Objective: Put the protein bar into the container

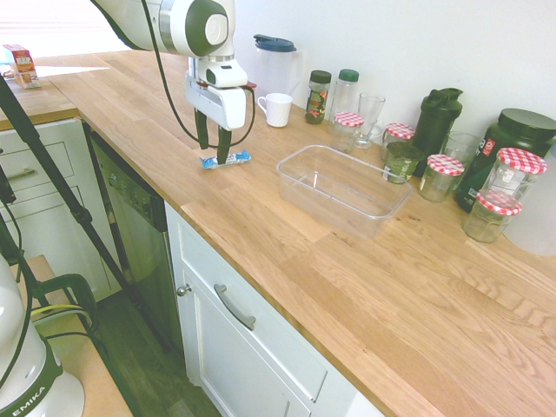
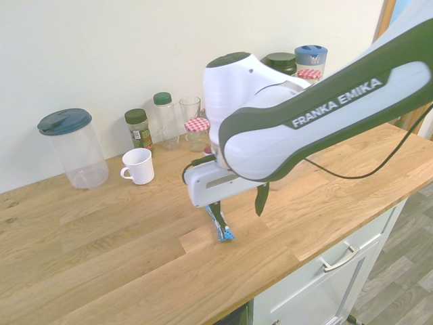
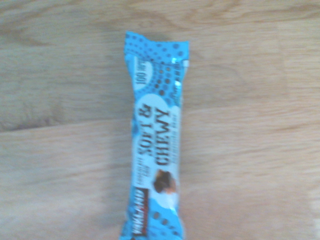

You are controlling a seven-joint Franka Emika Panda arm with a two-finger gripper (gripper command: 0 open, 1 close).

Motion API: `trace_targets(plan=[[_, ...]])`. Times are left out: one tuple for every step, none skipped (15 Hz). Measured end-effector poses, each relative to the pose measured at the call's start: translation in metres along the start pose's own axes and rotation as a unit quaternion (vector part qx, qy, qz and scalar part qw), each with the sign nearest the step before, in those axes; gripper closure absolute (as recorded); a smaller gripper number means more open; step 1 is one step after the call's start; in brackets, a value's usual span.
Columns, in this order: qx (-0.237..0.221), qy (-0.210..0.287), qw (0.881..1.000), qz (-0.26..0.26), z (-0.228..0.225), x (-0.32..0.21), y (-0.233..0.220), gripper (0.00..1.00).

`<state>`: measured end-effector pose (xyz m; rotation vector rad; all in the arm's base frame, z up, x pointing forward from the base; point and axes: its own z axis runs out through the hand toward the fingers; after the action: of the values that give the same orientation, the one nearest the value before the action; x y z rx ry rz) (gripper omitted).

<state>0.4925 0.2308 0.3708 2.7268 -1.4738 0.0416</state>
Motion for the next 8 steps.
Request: trace_targets(plan=[[0.001, -0.001, 1.000, 0.010, 0.003, -0.003, -0.011, 0.00], [0.003, 0.000, 1.000, 0.019, 0.005, -0.003, -0.021, 0.00], [0.003, 0.000, 1.000, 0.027, 0.008, 0.000, -0.029, 0.00], [0.004, 0.000, 0.999, 0.032, 0.011, 0.004, -0.035, 0.00], [0.003, 0.000, 0.999, 0.036, 0.015, 0.008, -0.039, 0.00], [0.003, 0.000, 0.999, 0.038, 0.021, 0.010, -0.043, 0.00], [0.004, 0.000, 0.999, 0.037, 0.026, 0.011, -0.045, 0.00], [0.006, 0.000, 0.999, 0.037, 0.030, 0.011, -0.048, 0.00]])
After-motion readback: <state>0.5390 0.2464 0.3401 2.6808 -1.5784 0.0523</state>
